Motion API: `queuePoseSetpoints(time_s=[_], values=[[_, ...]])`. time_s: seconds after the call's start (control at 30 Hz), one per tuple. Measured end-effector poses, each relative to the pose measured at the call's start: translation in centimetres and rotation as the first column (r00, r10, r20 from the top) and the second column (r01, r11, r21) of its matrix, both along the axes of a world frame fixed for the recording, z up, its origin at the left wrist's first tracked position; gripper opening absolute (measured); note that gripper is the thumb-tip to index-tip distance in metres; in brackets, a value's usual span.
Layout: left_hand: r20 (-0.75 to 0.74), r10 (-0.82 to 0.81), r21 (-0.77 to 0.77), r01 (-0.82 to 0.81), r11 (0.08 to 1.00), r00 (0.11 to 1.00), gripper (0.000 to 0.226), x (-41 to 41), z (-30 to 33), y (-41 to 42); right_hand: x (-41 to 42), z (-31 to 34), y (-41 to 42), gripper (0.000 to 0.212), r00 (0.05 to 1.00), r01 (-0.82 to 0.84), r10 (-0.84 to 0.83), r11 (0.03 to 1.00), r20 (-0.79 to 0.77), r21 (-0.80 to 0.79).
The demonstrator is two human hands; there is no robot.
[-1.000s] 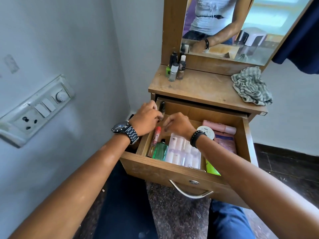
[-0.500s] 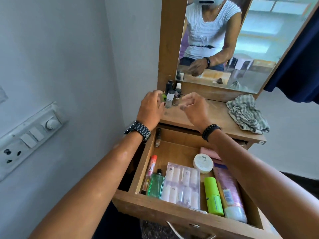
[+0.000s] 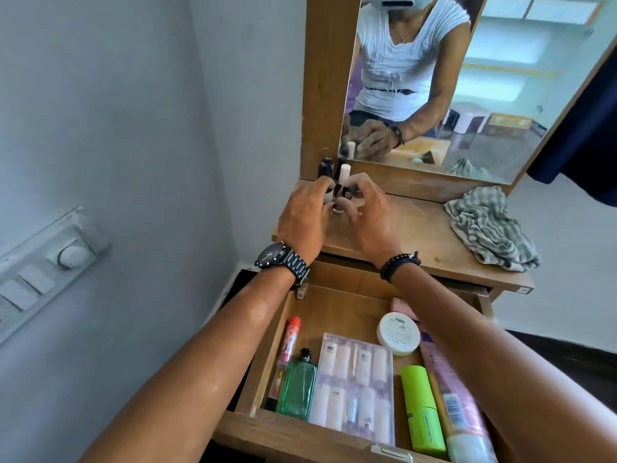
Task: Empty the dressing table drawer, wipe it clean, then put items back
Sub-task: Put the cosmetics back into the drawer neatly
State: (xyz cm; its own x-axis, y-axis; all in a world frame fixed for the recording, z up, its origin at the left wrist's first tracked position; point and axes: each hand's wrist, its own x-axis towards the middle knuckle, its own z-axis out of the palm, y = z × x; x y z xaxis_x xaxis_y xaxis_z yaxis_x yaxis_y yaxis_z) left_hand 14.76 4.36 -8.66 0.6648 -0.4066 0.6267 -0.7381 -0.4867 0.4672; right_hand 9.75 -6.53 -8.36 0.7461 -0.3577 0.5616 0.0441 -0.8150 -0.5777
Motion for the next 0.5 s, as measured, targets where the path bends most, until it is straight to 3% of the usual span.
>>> queuePoseSetpoints(time_s=[0.17, 0.3, 0.4, 0.5], values=[[0.015, -0.025, 0.007, 0.025, 1.000, 1.000, 0.042, -0.3, -0.6, 0.3, -1.4, 0.4, -0.4, 0.012, 0.993, -0.023, 0.007, 0.990, 0.117, 0.141], [-0.046, -0.049, -0.003, 0.049, 0.999, 0.998, 0.044, -1.2, 0.2, 1.2, -3.5, 1.0, 0.0, 0.029, 0.989, -0.019, -0.014, 0.976, 0.148, 0.215], [-0.084, -0.124, -0.128, 0.112, 0.985, 0.989, 0.036, -2.8, 0.8, 3.2, -6.1, 0.9, 0.6, 0.030, 0.995, -0.066, 0.040, 0.948, 0.090, 0.310], [-0.098, -0.195, -0.134, 0.181, 0.974, 0.976, 0.030, -4.3, 0.3, 5.7, -8.7, -0.4, 1.4, 0.022, 0.991, -0.128, 0.136, 0.928, 0.001, 0.349]])
